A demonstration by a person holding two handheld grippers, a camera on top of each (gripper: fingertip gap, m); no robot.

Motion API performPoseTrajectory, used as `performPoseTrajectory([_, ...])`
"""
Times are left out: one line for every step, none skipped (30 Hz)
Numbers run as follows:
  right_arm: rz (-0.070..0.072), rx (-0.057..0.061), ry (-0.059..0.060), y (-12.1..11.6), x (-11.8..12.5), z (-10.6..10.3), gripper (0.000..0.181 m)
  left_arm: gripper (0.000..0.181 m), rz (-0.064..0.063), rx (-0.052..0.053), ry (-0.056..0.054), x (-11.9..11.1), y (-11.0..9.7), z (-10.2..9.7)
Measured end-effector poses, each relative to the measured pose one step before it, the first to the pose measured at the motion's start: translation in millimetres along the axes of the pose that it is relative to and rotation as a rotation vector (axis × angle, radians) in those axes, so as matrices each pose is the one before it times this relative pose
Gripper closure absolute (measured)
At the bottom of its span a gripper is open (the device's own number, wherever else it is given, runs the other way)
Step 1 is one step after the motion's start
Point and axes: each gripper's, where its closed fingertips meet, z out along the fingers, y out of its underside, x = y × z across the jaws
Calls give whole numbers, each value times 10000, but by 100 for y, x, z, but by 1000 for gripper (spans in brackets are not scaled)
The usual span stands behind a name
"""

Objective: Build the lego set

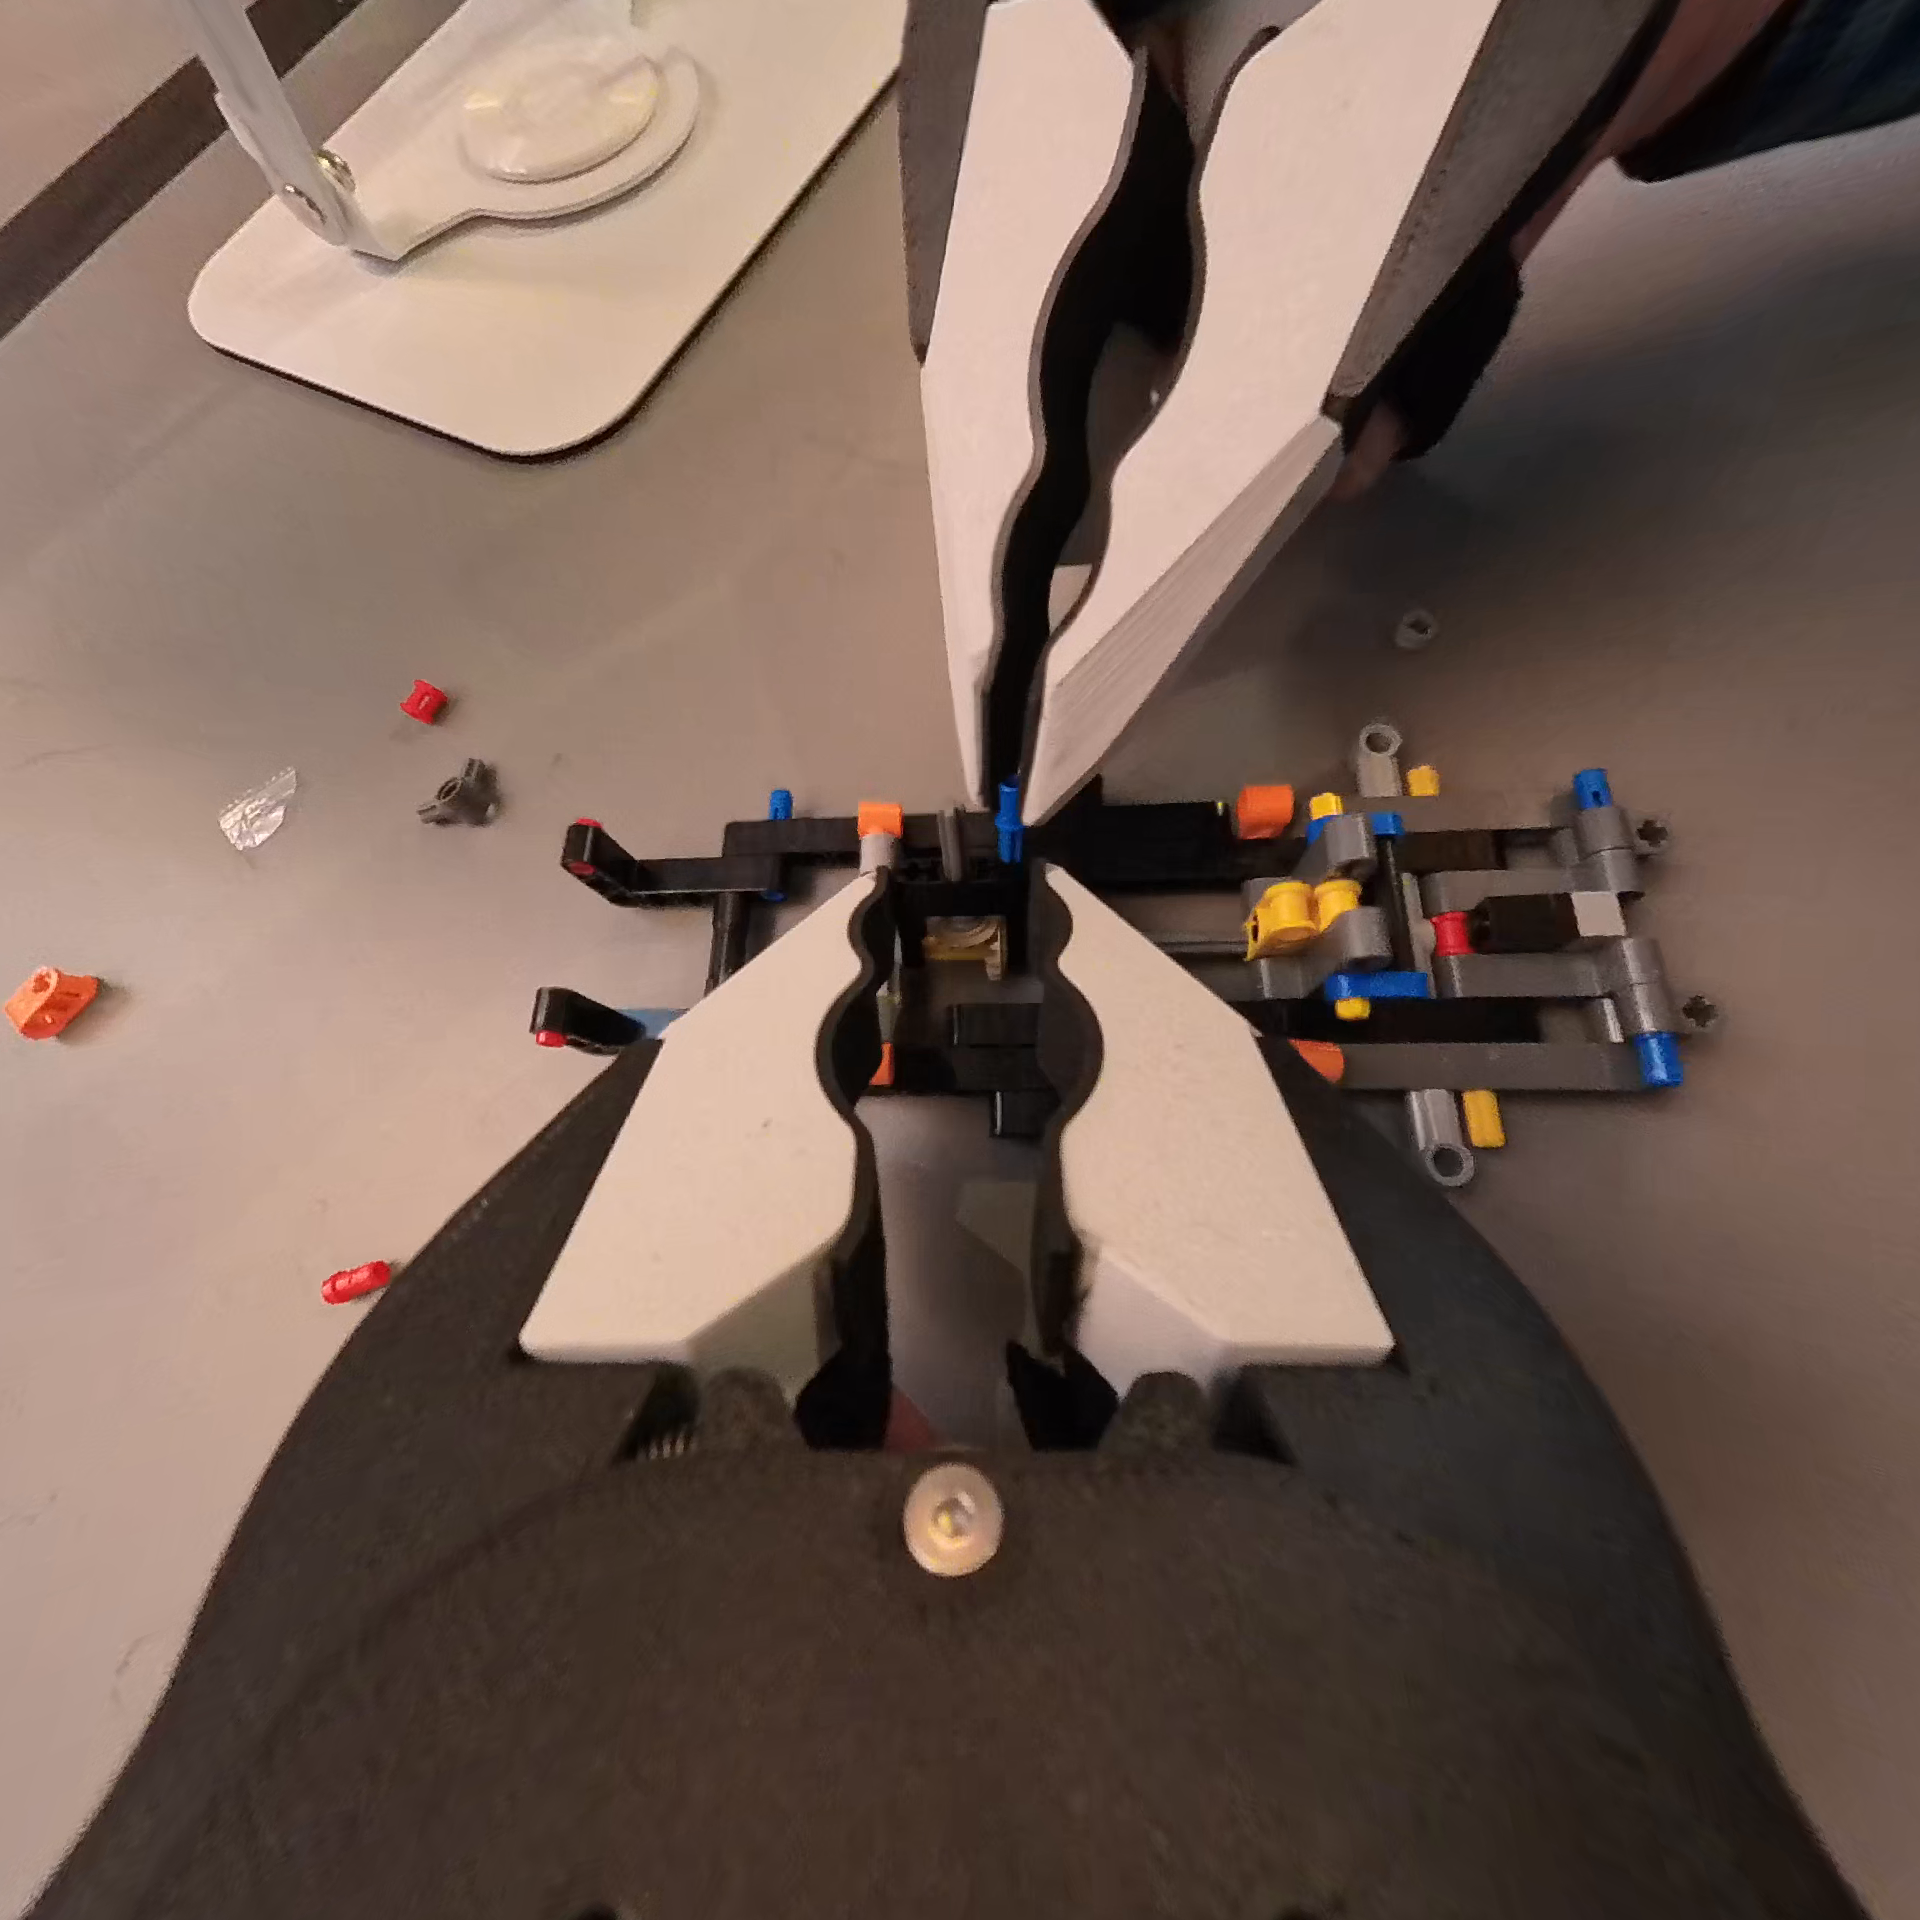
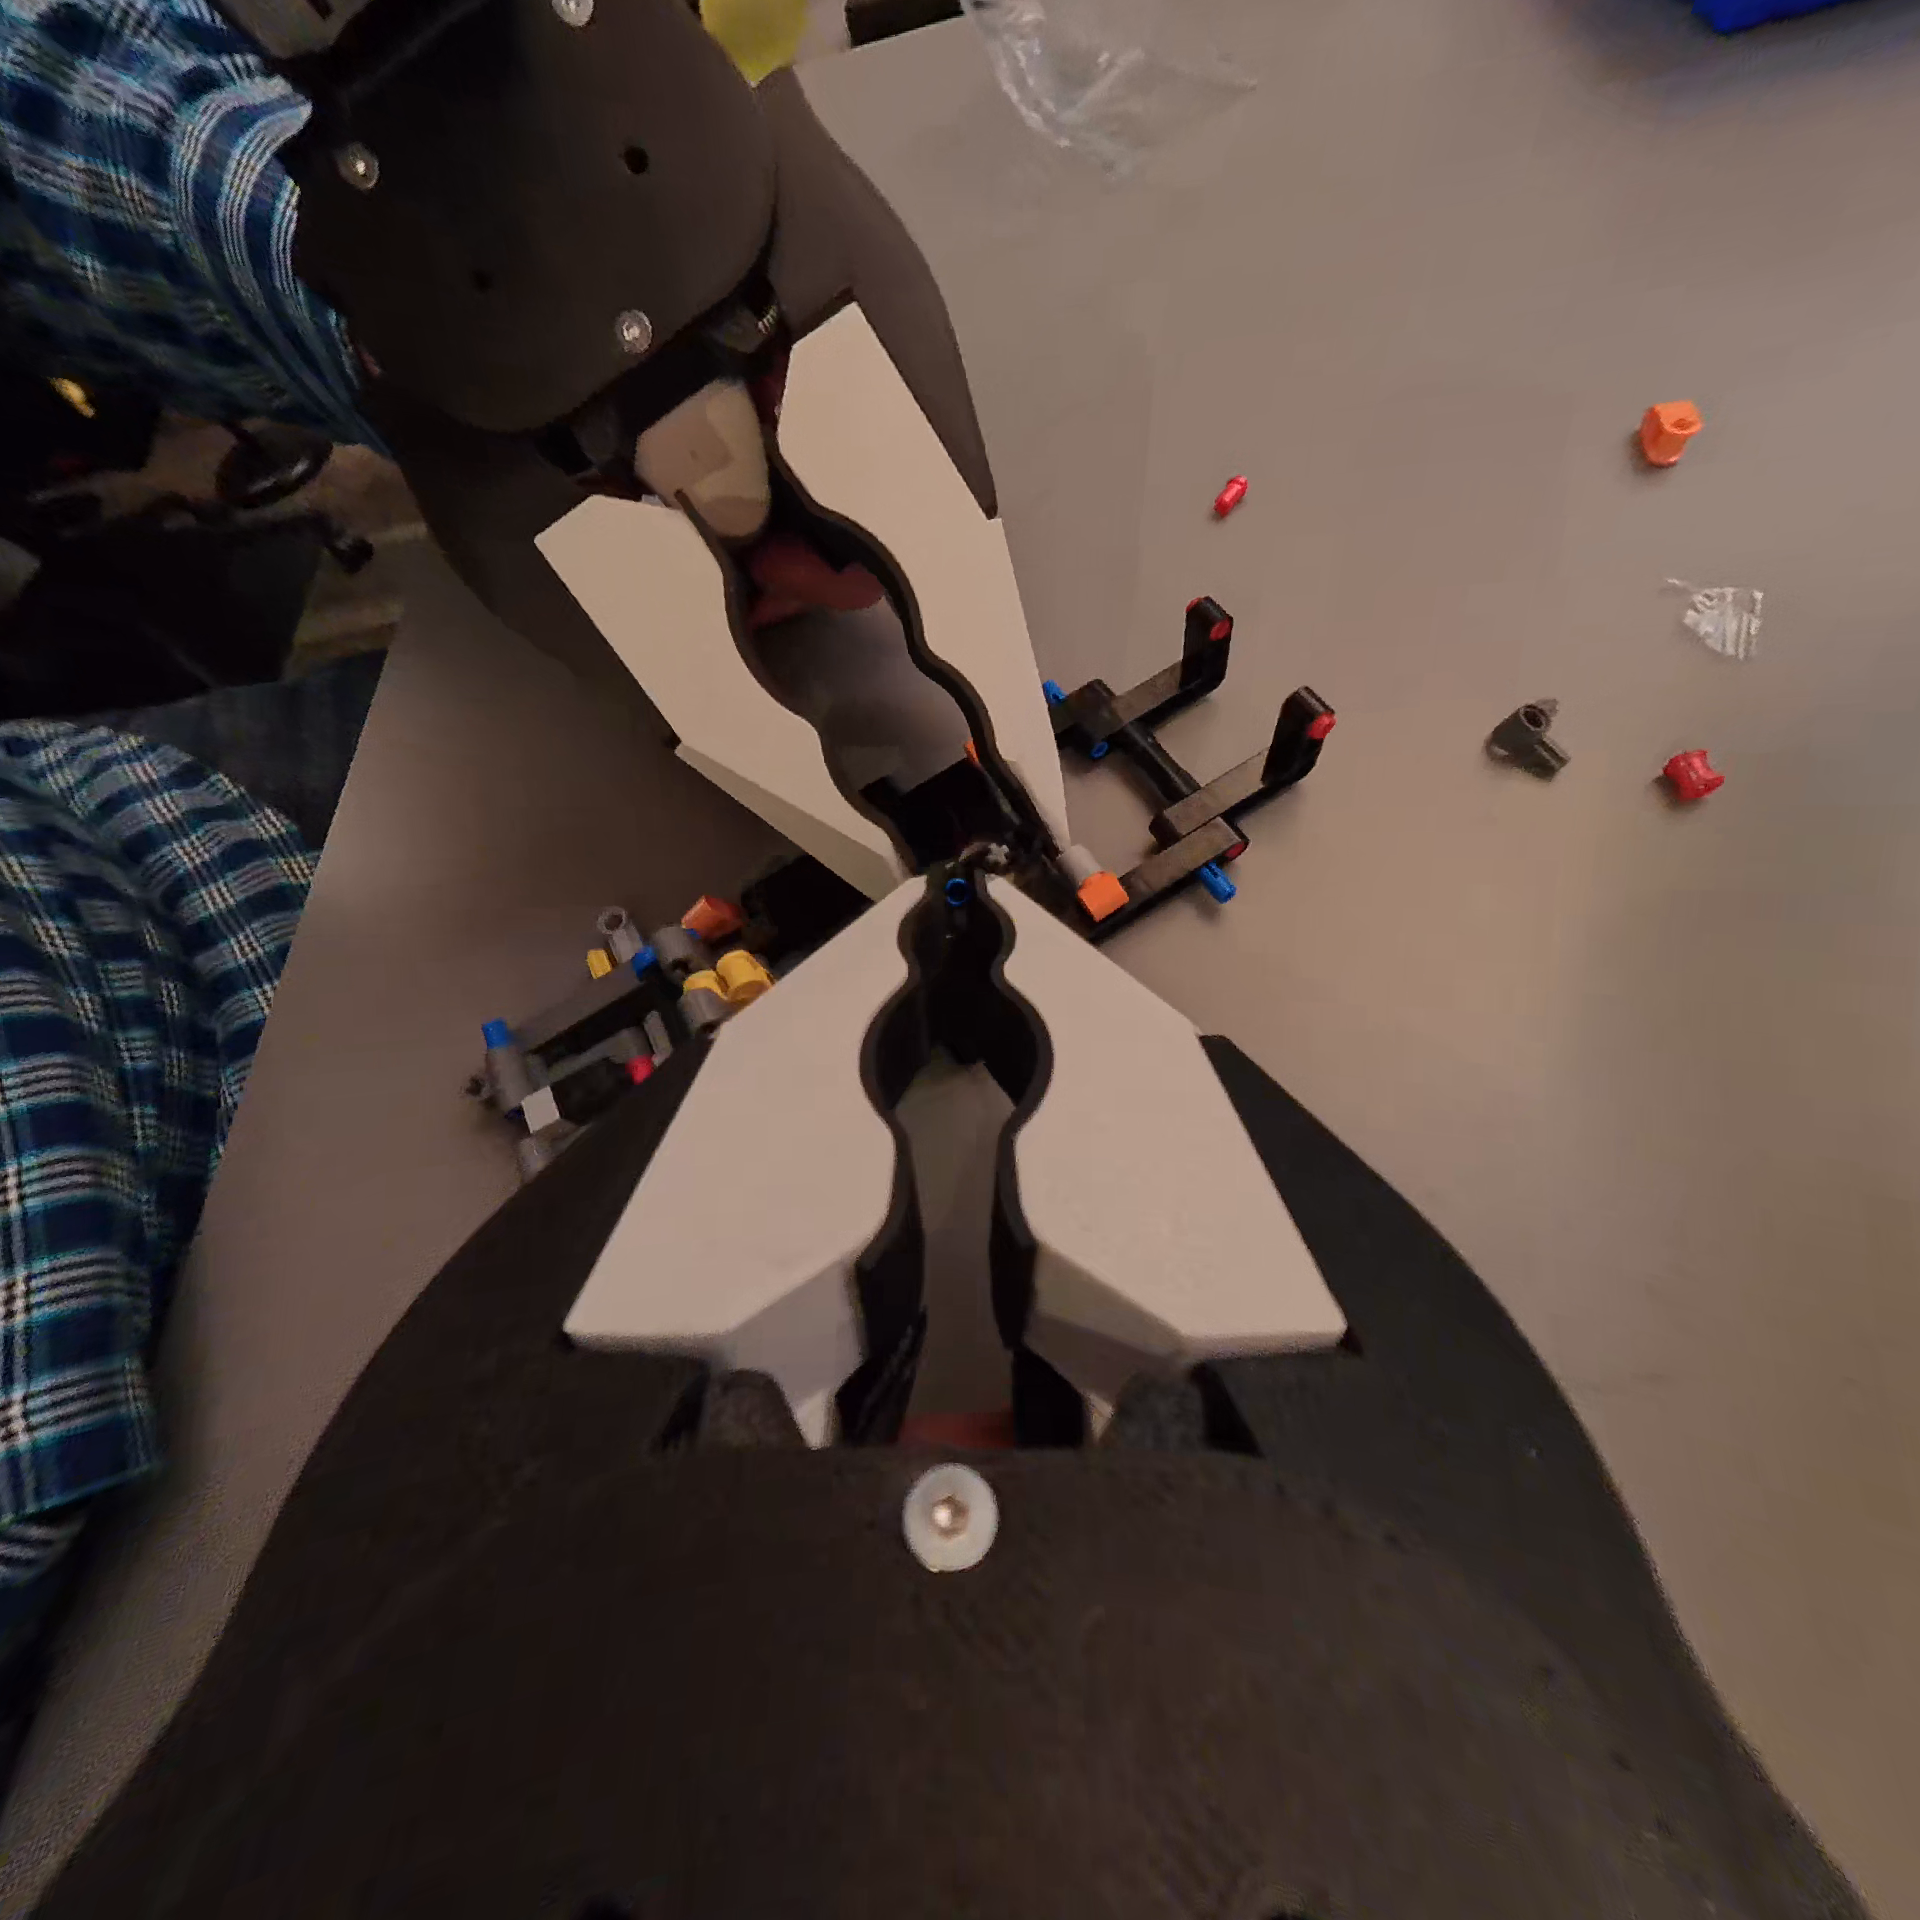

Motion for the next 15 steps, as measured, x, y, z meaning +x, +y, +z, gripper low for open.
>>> performPoseTrajectory([-139, -62, -115, 56, -13, 43, 181, 158, -7, -9, 11, 1, 8, 2])
performPoseTrajectory([-157, -12, -167, -34, -124, 32, 181, 158, 5, 0, 4, 2, 17, -5])
performPoseTrajectory([-166, -3, -116, -37, -71, 33, 181, 158, 0, -4, 8, 2, 19, -18])
performPoseTrajectory([-125, -27, -77, -9, 15, 22, 181, 158, 2, -2, 3, -7, 32, -21])
performPoseTrajectory([-113, -14, -84, -11, 4, 25, 181, 158, 14, 2, -7, -8, 16, -23])
performPoseTrajectory([-85, 1, -94, -7, -3, 26, 181, 158, 17, -1, -12, -3, 27, -20])
performPoseTrajectory([-47, 15, -99, -23, -18, 25, 181, 158, 6, 1, -3, 3, 17, -23])
performPoseTrajectory([-60, 33, -80, -26, -12, 31, 181, 158, 1, -1, 2, 1, 18, -5])
performPoseTrajectory([-75, 49, -79, -50, -37, 36, 181, 158, -2, -1, 6, -1, 24, -26])
performPoseTrajectory([-80, 53, -86, -57, -62, 47, 180, 158, -9, -1, 8, 2, 11, -10])
performPoseTrajectory([-69, 27, -84, -51, -77, 43, 180, 158, 5, 1, 4, 6, 12, -17])
performPoseTrajectory([-130, -6, -48, -33, -45, 26, 180, 158, 10, 2, -1, 5, 7, -12])
performPoseTrajectory([-161, -1, -26, -39, -14, 32, 180, 158, 0, 0, 6, 7, 9, -11])
performPoseTrajectory([-82, 1, -56, -33, -19, 33, 180, 158, -6, 1, 15, 10, 7, -8])
performPoseTrajectory([-109, -3, -63, -33, -24, 24, 180, 158, -8, 0, 7, -6, 5, -3])
